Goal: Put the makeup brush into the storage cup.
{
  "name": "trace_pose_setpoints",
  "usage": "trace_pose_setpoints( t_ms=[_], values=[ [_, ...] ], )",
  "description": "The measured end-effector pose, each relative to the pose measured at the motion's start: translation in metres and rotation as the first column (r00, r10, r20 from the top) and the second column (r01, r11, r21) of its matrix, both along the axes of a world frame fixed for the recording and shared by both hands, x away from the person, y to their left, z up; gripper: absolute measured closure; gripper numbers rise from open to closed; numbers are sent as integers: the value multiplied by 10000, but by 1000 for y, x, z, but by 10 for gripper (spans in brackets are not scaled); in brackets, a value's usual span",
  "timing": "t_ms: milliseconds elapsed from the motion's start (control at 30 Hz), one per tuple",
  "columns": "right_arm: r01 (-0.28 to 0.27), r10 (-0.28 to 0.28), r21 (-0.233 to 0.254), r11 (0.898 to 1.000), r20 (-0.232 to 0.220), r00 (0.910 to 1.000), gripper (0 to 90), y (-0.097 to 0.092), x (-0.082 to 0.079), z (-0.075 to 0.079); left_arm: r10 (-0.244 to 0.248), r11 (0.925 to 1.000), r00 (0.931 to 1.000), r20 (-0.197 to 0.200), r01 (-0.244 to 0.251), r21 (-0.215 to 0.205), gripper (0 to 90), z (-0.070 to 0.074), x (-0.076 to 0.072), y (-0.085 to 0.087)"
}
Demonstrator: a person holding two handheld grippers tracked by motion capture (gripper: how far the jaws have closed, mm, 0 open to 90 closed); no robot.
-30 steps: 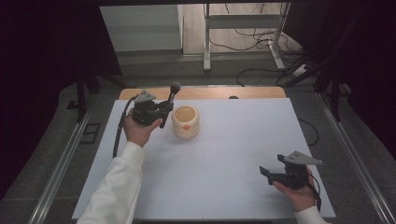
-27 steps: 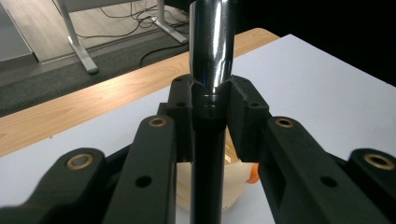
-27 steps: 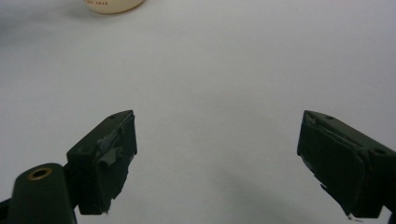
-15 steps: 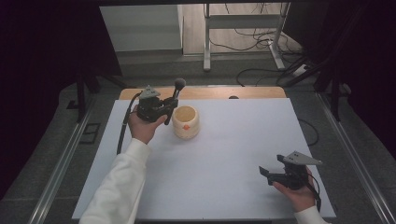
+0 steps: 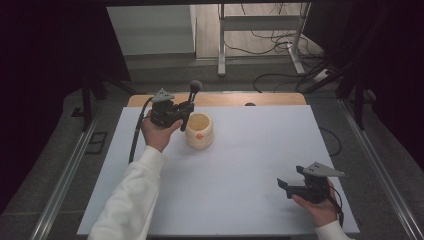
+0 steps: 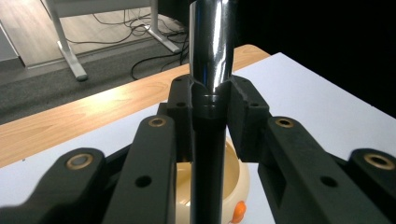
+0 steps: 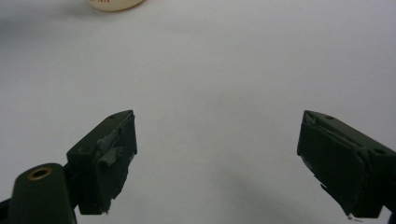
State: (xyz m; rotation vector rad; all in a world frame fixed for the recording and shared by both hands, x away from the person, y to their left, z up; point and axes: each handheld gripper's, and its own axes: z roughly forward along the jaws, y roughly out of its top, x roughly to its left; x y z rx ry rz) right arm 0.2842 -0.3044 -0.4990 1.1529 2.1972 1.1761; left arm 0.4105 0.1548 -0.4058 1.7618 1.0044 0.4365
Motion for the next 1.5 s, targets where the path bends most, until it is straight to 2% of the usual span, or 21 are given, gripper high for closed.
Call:
trace_pose_setpoints(
  t_ms=[133,367,433,833,933,1233,1500],
  values=[
    [11,-11,49,10000,-27,10000,128,0,0,0,-20,9999,10000,-22,20,-119,729,1,2,-2],
    [14,-14,30,10000,-14,10000,129,0,0,0,28,10000,10000,34,-28,67,729,3,5,-9],
    [15,-15,44,10000,-46,10000,129,0,0,0,-54,10000,10000,-27,54,-60,729,3,7,-11],
    [34,-34,1,10000,-57,10000,129,-1,1,-1,-100,9997,9999,-82,98,-236,729,-5,17,-19],
    [31,-31,-30,10000,-36,10000,129,-1,1,-1,-112,9998,9999,-110,111,-143,729,-7,19,-22],
    [29,-29,-22,10000,-61,10000,129,-1,1,-1,-82,9999,10000,52,82,-144,729,-4,22,-28],
    [24,-25,-48,10000,-79,10000,129,-1,1,-2,-139,9996,9999,-47,137,-231,729,-5,26,-31]
  ],
)
